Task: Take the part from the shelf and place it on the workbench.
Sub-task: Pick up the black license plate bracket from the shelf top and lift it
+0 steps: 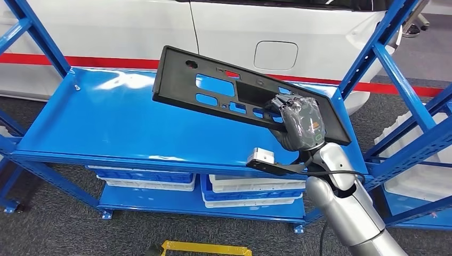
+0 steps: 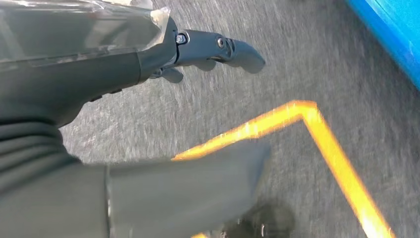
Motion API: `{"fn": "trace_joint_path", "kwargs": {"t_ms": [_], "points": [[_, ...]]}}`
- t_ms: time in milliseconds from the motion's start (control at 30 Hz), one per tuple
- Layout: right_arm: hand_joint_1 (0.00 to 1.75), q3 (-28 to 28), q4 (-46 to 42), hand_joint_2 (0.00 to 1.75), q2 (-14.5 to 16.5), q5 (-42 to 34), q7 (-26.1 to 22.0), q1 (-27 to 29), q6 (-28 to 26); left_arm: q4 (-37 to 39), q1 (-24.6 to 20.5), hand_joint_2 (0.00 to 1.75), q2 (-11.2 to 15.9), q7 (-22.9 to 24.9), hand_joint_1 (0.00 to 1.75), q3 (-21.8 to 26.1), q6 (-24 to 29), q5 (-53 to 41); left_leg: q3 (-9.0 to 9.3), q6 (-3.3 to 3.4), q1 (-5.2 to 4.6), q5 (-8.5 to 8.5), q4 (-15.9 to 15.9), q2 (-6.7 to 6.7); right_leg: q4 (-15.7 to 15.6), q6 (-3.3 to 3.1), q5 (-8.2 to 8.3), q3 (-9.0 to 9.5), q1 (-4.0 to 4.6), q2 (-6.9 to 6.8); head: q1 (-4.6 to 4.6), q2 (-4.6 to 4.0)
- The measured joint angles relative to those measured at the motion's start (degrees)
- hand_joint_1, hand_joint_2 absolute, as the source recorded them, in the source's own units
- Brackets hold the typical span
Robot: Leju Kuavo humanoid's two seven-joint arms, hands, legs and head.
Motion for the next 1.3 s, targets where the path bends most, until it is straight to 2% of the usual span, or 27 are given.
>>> {"fn": "trace_joint_path", "kwargs": {"t_ms": [67,100,133,200,233,267,300,333,367,433,500,600,667,733,767,800,833,867,933,967,1033,1067,1133,1167,1233,1267,1300], "points": [[1.51,0.0,-1.2,1.75,-0.3,0.3,0.0,1.5,0.0,0.0,-0.1,1.75,0.0,-0.1,0.00,0.0,0.0,-0.1,-0.22,-0.10,-0.36,-0.26,0.2,0.02,-0.9,0.08,0.58,0.65,-0.43,-0.08,0.04,0.00],[1.51,0.0,-1.9,1.75,-0.5,0.6,0.0,2.3,0.0,0.0,-0.1,1.75,0.1,-0.6,0.00,-0.1,0.0,-0.4,-0.71,-0.17,-0.49,-1.06,1.3,0.10,-1.2,0.06,0.79,0.85,-0.82,-0.20,-0.02,0.00],[1.51,0.0,-2.4,1.75,-0.7,0.9,0.0,3.0,0.0,0.0,-0.1,1.75,0.2,-1.3,0.00,-0.2,0.4,-0.8,-1.72,-0.29,-0.55,-2.46,3.6,0.21,-1.5,-0.01,0.94,1.04,-1.18,-0.31,-0.05,0.00],[1.51,0.0,-3.2,1.75,-1.1,1.6,0.1,4.5,-0.2,0.0,-0.1,1.75,0.5,-3.1,0.00,-0.7,2.3,-1.8,-5.08,-0.67,-0.51,-6.19,10.9,0.39,-1.5,-0.34,0.87,1.10,-1.21,-0.40,-0.11,0.00],[1.52,0.0,-3.5,1.75,-1.3,1.8,0.1,5.2,-0.2,0.0,0.0,1.75,0.6,-3.8,0.00,-1.0,3.6,-2.2,-6.73,-0.88,-0.47,-7.46,14.3,0.42,-1.5,-0.37,0.84,1.11,-1.15,-0.39,-0.11,0.00],[1.52,0.0,-3.7,1.75,-1.5,2.1,0.1,5.9,-0.3,0.0,0.0,1.75,0.6,-4.4,0.00,-1.3,4.8,-2.2,-7.69,-1.08,-0.43,-7.75,16.1,0.45,-1.4,-0.38,0.82,1.12,-1.12,-0.37,-0.11,0.00],[1.52,0.0,-3.9,1.75,-1.6,2.2,0.1,6.5,-0.3,0.0,0.0,1.75,0.7,-4.7,0.00,-1.4,5.9,-2.2,-7.57,-1.23,-0.37,-6.91,15.7,0.51,-1.4,-0.38,0.79,1.13,-1.14,-0.33,-0.10,0.00],[1.52,0.0,-4.1,1.75,-1.8,2.4,0.1,6.9,-0.3,0.0,0.0,1.75,0.7,-5.1,0.00,-1.5,7.0,-2.1,-6.40,-1.39,-0.26,-5.18,13.2,0.60,-1.2,-0.34,0.72,1.13,-1.17,-0.26,-0.11,0.00],[1.52,0.0,-4.2,1.75,-1.9,2.6,0.2,7.2,-0.4,0.0,0.0,1.75,0.7,-5.6,0.00,-1.6,7.9,-2.0,-4.52,-1.56,-0.09,-3.17,9.3,0.68,-0.9,-0.21,0.56,1.09,-1.19,-0.17,-0.11,0.00],[1.51,-0.2,-4.6,1.75,-2.1,3.0,0.3,7.4,-0.6,0.0,-0.1,1.75,0.7,-7.0,0.00,-1.7,9.1,-1.3,-1.02,-1.52,0.17,-0.92,2.8,0.63,-0.1,0.21,0.11,0.66,-0.85,0.02,-0.15,0.00],[1.50,-0.4,-4.9,1.75,-2.3,3.4,0.4,7.5,-0.9,0.0,-0.1,1.75,0.5,-8.0,0.00,-1.7,9.3,-0.5,-0.03,-0.85,0.15,-0.77,0.9,0.44,0.4,0.51,-0.06,0.20,-0.46,0.10,-0.15,0.00],[1.50,-0.6,-5.2,1.75,-2.6,3.9,0.4,7.8,-1.1,0.0,0.0,1.75,0.3,-8.4,0.00,-1.6,8.5,0.0,-0.20,0.16,0.23,-0.40,0.8,0.38,1.8,1.08,-0.86,-0.74,-0.67,0.08,-0.09,0.00],[1.50,-0.7,-5.4,1.75,-2.8,4.1,0.4,8.1,-1.3,0.0,0.0,1.75,0.2,-8.0,0.00,-1.6,8.4,0.0,-0.27,0.64,0.34,-0.28,0.7,0.37,7.4,1.73,-3.41,-3.48,-1.33,0.04,0.08,0.00],[1.50,-0.8,-5.4,1.75,-2.9,4.3,0.4,8.5,-1.4,0.0,0.1,1.75,0.2,-6.8,0.00,-1.6,8.9,-0.1,-0.37,0.81,0.36,-0.26,0.7,0.40,15.9,2.26,-6.47,-7.44,-2.06,0.02,0.19,0.00],[1.50,-0.8,-5.4,1.75,-2.9,4.3,0.3,8.8,-1.4,0.0,0.1,1.75,0.2,-6.0,0.00,-1.6,8.9,-0.1,-0.39,0.82,0.37,-0.27,0.7,0.41,18.5,2.56,-7.19,-8.74,-2.39,0.01,0.17,0.00],[1.50,-0.7,-5.4,1.75,-2.9,4.2,0.2,9.1,-1.4,0.0,0.2,1.75,0.3,-5.2,0.00,-1.6,8.7,-0.2,-0.38,0.82,0.36,-0.27,0.7,0.41,19.0,2.91,-7.04,-8.99,-2.61,-0.01,0.16,0.00],[1.50,-0.7,-5.4,1.75,-3.0,4.1,0.0,9.3,-1.4,0.0,0.2,1.75,0.3,-4.6,0.00,-1.6,8.5,-0.3,-0.35,0.82,0.35,-0.26,0.7,0.40,16.8,3.24,-5.99,-8.01,-2.74,-0.02,0.16,0.00],[1.50,-0.7,-5.5,1.75,-3.0,4.0,-0.2,9.3,-1.4,0.0,0.2,1.75,0.3,-4.1,0.00,-1.6,8.2,-0.5,-0.28,0.83,0.35,-0.25,0.7,0.40,12.8,3.38,-4.43,-6.03,-2.70,-0.02,0.16,0.00],[1.50,-0.8,-5.8,1.75,-3.1,3.8,-0.5,9.3,-1.5,0.0,0.3,1.75,0.0,-3.8,0.00,-1.6,7.8,-0.8,-0.19,0.77,0.45,-0.15,0.5,0.40,3.9,2.92,-1.62,-1.45,-2.19,-0.02,0.11,0.00],[1.50,-0.9,-6.1,1.75,-3.1,3.7,-0.6,9.2,-1.5,0.1,0.3,1.75,-0.2,-3.6,0.00,-1.6,7.7,-0.9,-0.20,0.65,0.54,-0.07,0.5,0.41,1.4,2.60,-0.92,-0.09,-1.79,-0.02,0.11,0.00],[1.50,-0.9,-6.4,1.75,-3.2,3.6,-0.7,9.3,-1.7,0.1,0.4,1.75,-0.5,-2.7,0.00,-1.6,7.5,-0.8,-0.20,0.25,0.66,0.09,0.2,0.42,0.0,2.19,-0.52,0.49,-1.27,0.03,0.10,0.00],[1.50,-0.9,-6.6,1.75,-3.2,3.6,-0.7,9.3,-1.7,0.1,0.4,1.75,-0.7,-2.4,0.00,-1.6,7.1,-0.8,-0.20,0.01,0.61,0.12,0.1,0.42,-0.4,2.08,-0.19,0.71,-1.37,0.00,0.12,0.00],[1.50,-1.0,-6.8,1.75,-3.3,3.5,-0.8,9.3,-1.9,0.1,0.5,1.75,-0.7,-2.4,0.00,-1.6,6.3,-0.7,-0.88,-0.33,0.39,-0.89,1.4,0.55,-1.6,1.83,0.58,1.40,-2.26,-0.25,-0.22,0.00],[1.50,-1.0,-6.8,1.75,-3.3,3.4,-0.8,9.4,-2.0,0.1,0.6,1.75,-0.6,-2.4,0.00,-1.6,6.1,-0.7,-1.99,-0.43,0.30,-2.42,3.8,0.58,-2.0,1.56,0.87,1.75,-2.70,-0.41,-0.39,0.00],[1.50,-0.9,-6.8,1.75,-3.3,3.2,-0.9,9.5,-2.1,0.1,0.7,1.75,-0.3,-2.5,0.00,-1.6,6.1,-0.7,-5.26,-0.78,0.33,-6.13,10.9,0.55,-2.0,1.02,0.87,1.82,-2.83,-0.58,-0.55,0.00],[1.50,-0.8,-6.8,1.75,-3.3,3.0,-1.1,9.7,-2.1,0.1,0.9,1.75,-0.2,-2.4,0.00,-1.5,6.1,-0.6,-6.82,-1.16,0.43,-7.33,14.1,0.52,-2.0,0.86,0.82,1.82,-2.75,-0.61,-0.54,0.00],[1.50,-0.7,-6.8,1.75,-3.4,2.9,-1.3,9.8,-2.1,0.1,1.0,1.75,-0.1,-2.4,0.00,-1.5,6.1,-0.5,-7.60,-1.61,0.60,-7.40,15.6,0.56,-1.9,0.86,0.79,1.82,-2.76,-0.59,-0.52,0.00]]}}
